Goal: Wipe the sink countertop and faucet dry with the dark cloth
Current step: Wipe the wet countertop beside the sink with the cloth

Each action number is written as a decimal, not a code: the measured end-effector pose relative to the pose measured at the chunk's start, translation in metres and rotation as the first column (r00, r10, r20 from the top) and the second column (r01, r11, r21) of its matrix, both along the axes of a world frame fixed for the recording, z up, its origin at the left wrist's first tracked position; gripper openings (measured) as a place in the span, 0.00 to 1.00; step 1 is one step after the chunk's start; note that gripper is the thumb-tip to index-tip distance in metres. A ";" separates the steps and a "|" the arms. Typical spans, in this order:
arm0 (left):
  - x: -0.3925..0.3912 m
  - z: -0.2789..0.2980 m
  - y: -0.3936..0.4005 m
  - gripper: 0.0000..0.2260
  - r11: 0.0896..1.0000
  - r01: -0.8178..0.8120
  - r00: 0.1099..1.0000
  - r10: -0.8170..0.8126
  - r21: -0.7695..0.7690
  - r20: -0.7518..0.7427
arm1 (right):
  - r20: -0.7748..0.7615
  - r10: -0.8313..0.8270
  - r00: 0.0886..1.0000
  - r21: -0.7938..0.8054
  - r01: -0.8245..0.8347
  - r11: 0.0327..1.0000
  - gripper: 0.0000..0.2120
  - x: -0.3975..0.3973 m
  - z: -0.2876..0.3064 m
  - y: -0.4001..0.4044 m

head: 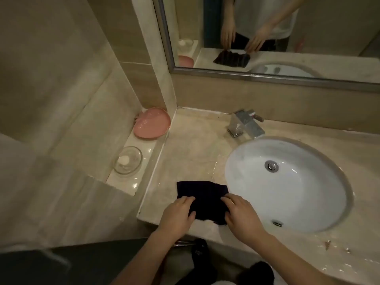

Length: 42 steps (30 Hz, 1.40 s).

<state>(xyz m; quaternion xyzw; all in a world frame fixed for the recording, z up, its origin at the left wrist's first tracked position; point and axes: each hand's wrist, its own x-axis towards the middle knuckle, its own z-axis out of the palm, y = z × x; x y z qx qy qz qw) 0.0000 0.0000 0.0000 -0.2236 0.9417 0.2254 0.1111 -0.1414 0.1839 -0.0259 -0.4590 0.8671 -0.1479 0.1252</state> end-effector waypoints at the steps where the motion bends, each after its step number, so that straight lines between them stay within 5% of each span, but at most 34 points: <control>1: 0.000 -0.005 -0.003 0.22 1.000 0.009 1.000 -0.009 0.009 0.006 | 0.031 0.001 1.000 -0.003 -0.001 1.000 0.22 0.003 -0.006 -0.007; 7: -0.007 -0.048 -0.006 0.25 0.992 0.082 0.997 -0.079 -0.096 0.025 | 0.001 -0.002 1.000 -0.018 0.002 1.000 0.16 0.017 -0.032 -0.043; 11: -0.010 -0.070 -0.002 0.25 0.986 0.058 0.997 -0.048 -0.160 0.061 | -0.048 -0.038 0.998 0.078 0.042 0.996 0.23 0.022 -0.055 -0.048; 18: -0.034 -0.086 -0.007 0.23 0.991 -0.072 0.995 0.064 -0.112 -0.078 | -0.140 -0.210 0.968 -0.070 0.202 0.977 0.21 0.021 -0.076 -0.067; 28: -0.037 -0.114 -0.022 0.24 0.996 0.047 0.977 -0.061 -0.069 -0.203 | -0.168 -0.038 0.985 -0.025 0.034 0.999 0.24 0.015 -0.084 -0.066; 33: -0.052 -0.115 -0.042 0.23 0.988 0.085 0.957 -0.045 0.130 -0.285 | 0.019 0.103 0.995 -0.194 -0.097 0.976 0.25 0.004 -0.083 -0.090; 38: -0.025 -0.104 -0.053 0.24 0.929 -0.315 0.873 0.364 0.193 -0.326 | 0.024 0.486 0.874 -0.048 -0.484 0.874 0.28 -0.033 -0.085 -0.102; 42: -0.021 -0.110 -0.042 0.23 0.915 -0.362 0.880 0.399 0.179 -0.258 | 0.044 0.508 0.860 -0.019 -0.508 0.861 0.29 -0.039 -0.093 -0.114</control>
